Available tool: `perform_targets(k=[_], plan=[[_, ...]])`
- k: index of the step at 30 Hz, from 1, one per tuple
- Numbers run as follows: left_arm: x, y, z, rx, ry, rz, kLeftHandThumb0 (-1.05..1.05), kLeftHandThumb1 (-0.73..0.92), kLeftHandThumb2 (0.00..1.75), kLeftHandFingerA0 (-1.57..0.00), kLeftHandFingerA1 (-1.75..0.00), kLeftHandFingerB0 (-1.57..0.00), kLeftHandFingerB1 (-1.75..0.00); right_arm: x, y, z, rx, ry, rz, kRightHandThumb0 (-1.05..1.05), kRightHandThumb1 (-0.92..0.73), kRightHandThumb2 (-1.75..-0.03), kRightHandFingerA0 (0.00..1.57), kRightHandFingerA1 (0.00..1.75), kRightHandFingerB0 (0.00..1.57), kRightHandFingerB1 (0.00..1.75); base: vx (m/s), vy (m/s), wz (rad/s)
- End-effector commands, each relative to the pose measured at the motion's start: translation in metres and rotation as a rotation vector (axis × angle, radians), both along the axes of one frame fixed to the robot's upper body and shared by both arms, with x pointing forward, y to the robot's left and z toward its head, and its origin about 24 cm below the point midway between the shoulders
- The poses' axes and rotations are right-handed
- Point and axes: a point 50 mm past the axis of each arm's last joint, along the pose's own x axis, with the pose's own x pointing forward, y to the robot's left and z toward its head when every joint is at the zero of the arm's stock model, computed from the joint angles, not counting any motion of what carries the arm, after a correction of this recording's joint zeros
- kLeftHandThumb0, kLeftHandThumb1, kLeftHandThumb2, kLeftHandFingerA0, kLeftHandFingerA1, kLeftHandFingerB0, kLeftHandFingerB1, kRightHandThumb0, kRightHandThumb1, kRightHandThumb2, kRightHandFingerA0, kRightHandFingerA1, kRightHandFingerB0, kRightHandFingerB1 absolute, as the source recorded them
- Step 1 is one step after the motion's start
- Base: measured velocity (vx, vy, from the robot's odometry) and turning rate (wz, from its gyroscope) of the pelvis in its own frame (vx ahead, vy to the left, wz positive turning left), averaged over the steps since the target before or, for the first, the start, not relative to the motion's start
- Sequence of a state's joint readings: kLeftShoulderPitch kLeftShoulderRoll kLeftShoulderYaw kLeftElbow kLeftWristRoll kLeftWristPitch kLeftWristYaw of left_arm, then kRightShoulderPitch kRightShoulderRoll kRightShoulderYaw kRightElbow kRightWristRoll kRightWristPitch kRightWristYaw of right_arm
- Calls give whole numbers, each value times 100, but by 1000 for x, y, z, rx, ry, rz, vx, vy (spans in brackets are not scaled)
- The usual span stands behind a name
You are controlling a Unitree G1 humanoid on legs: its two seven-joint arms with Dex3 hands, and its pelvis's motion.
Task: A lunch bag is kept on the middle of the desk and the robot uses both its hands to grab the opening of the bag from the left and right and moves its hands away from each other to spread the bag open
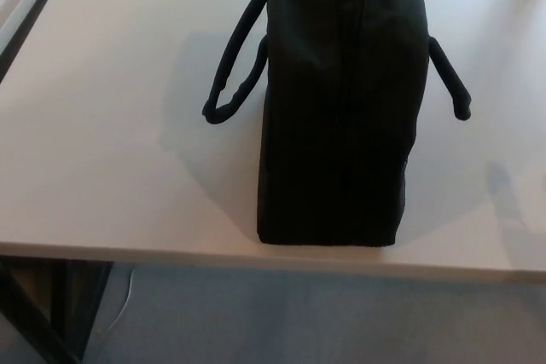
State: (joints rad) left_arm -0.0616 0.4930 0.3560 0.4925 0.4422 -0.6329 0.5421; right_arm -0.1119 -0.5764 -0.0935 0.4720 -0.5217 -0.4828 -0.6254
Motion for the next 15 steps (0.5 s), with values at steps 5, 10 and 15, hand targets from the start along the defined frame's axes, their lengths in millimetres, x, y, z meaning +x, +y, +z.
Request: perform_targets(k=[5, 10, 15], plan=[[3, -41, 159, 559, -770, -239, -1, 60, 63, -31, -34, -19, -30, 27, 25, 167, -309, -645, 263, -39, -45, -62, 23, 36, 17, 33, 0, 0, 0], [22, -46, 170, 602, -721, -337, 16, 51, 59, -50, -42, -35, -33, 46, 52, 189, -433, -574, 323, -41, -41, -64, 30, 41, 20, 36, 0, 0, 0], [50, -49, 160, 678, -624, -322, 14, 46, 61, -59, -43, -37, -34, 75, 63, 179, -472, -404, 344, -46, -44, -66, 31, 41, 21, 36, 0, 0, 0]])
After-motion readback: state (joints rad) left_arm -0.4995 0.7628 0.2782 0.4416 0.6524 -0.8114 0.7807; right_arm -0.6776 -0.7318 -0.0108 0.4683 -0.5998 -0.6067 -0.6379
